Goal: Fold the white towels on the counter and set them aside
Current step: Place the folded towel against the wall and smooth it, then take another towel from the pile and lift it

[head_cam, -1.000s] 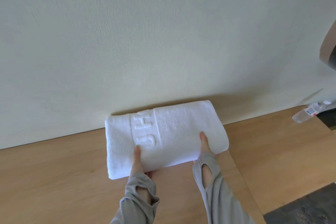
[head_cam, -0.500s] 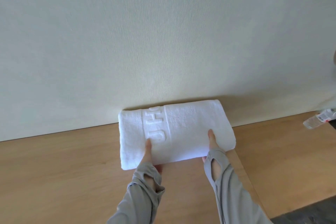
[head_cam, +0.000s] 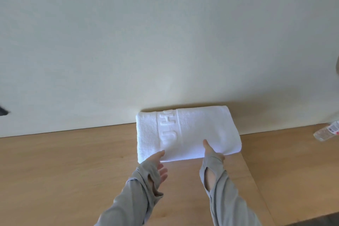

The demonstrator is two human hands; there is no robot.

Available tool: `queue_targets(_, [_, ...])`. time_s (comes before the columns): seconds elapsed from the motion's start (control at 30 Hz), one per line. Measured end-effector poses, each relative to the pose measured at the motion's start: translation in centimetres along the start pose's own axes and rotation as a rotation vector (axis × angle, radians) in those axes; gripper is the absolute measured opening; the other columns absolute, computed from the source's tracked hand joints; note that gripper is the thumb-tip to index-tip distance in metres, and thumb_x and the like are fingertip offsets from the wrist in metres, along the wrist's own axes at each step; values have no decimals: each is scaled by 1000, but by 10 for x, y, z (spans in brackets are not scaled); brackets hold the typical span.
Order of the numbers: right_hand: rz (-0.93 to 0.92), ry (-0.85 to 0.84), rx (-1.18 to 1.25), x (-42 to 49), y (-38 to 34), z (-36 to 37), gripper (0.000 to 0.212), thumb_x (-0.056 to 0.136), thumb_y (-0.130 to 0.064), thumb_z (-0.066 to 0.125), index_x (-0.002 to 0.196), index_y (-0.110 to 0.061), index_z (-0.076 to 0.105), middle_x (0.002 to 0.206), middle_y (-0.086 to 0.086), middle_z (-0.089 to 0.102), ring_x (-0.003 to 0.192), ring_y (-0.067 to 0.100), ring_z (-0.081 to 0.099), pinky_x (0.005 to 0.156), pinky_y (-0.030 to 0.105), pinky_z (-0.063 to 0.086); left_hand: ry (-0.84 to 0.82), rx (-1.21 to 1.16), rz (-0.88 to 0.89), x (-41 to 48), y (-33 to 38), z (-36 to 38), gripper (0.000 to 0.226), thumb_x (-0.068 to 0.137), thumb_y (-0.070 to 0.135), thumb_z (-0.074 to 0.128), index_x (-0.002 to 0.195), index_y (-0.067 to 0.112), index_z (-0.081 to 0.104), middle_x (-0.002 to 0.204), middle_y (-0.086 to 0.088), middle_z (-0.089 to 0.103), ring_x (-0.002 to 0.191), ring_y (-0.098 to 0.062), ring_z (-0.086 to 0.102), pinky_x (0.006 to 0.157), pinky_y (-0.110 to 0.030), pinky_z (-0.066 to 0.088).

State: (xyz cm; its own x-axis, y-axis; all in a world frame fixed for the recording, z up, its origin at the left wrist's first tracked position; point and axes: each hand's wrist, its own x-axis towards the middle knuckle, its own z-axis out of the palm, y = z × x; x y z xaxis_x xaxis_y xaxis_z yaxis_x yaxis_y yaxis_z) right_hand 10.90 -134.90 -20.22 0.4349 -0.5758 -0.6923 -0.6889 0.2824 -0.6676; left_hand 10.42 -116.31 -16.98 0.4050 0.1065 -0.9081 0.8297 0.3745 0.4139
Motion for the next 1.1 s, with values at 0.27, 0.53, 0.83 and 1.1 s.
queue_targets(0.27, [-760, -162, -508, -91, -31, 32, 66, 94, -26, 50, 147, -6, 16, 154, 10, 20, 142, 26, 20, 115, 38, 22, 293, 1209, 680, -32, 41, -84, 57, 95, 45, 41, 143, 16, 31, 148, -3, 33, 132, -25, 36, 103, -35, 34])
queue_targets(0.53, [-1252, -133, -1111, -200, -65, 80, 65, 97, -32, 41, 148, -10, 7, 157, 4, 9, 145, 18, 8, 116, 30, 14, 624, 1575, 1063, -103, 112, -198, 64, 98, 45, 31, 149, 15, 7, 159, 0, 3, 146, -18, 3, 118, -36, 6])
queue_targets(0.83, [-1654, -282, -1121, -407, -13, 227, 63, 95, -32, 44, 145, -8, 16, 152, 7, 23, 141, 22, 19, 113, 32, 22, 926, 1341, 1018, -186, 131, -445, 65, 97, 45, 35, 149, 16, 10, 158, 1, 7, 145, -19, 8, 116, -34, 12])
queue_targets(1.1, [-1897, -584, -1130, -590, 121, 337, 64, 92, -36, 48, 143, -8, 23, 147, 8, 33, 136, 21, 31, 107, 32, 28, 1226, 1096, 811, -249, 63, -678, 61, 97, 45, 35, 147, 17, 15, 157, 0, 14, 143, -18, 13, 116, -33, 13])
